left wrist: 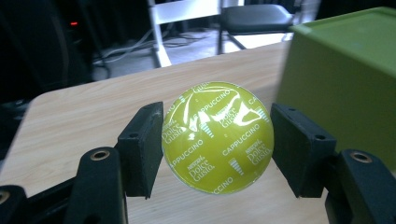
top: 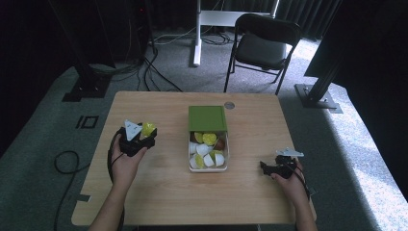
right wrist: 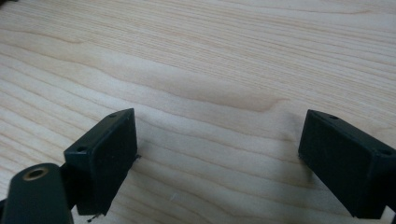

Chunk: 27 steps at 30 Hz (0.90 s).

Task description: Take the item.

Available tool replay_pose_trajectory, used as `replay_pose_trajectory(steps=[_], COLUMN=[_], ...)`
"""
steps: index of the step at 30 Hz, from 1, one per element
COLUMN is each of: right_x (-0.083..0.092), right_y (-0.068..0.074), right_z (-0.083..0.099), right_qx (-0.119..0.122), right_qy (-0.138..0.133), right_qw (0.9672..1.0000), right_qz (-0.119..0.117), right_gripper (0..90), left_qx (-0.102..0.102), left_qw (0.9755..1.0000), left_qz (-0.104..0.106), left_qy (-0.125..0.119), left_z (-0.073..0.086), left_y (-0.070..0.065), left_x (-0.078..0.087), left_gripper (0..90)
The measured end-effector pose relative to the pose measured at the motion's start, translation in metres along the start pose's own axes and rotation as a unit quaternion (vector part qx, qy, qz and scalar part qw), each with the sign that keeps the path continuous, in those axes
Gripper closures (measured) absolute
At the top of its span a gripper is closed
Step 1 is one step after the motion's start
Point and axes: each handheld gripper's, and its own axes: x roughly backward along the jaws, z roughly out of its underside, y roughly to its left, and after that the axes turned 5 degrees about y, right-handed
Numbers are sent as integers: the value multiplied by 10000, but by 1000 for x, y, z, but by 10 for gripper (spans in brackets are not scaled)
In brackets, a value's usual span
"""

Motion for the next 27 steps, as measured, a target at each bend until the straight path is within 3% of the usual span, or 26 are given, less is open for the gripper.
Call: replay_pose_trajectory(steps=[1,3,14,19,25,27], right_x=[0,0,0,0,0,0], right_y=[0,0,0,0,0,0], right_z=[0,0,0,0,0,0], right_qx=[0,-1,-1,-1,3,3], right_qy=[0,-1,0,1,-1,-2], right_qw=[10000,10000,10000,10000,10000,10000], right_qz=[0,1,0,-1,1,0], right_gripper=[114,114,113,114,113,113], left_qx=[164,248,279,476,496,615], left_qw=[9997,9995,9973,9942,9927,9916], left_qz=[-166,-173,-201,-196,-174,-107], left_qy=[-4,104,650,940,1085,1132], left_z=[6,10,27,31,34,35], left_y=[6,10,21,28,36,39], left_x=[-6,-12,-46,-57,-68,-71], left_gripper=[392,392,392,392,392,392])
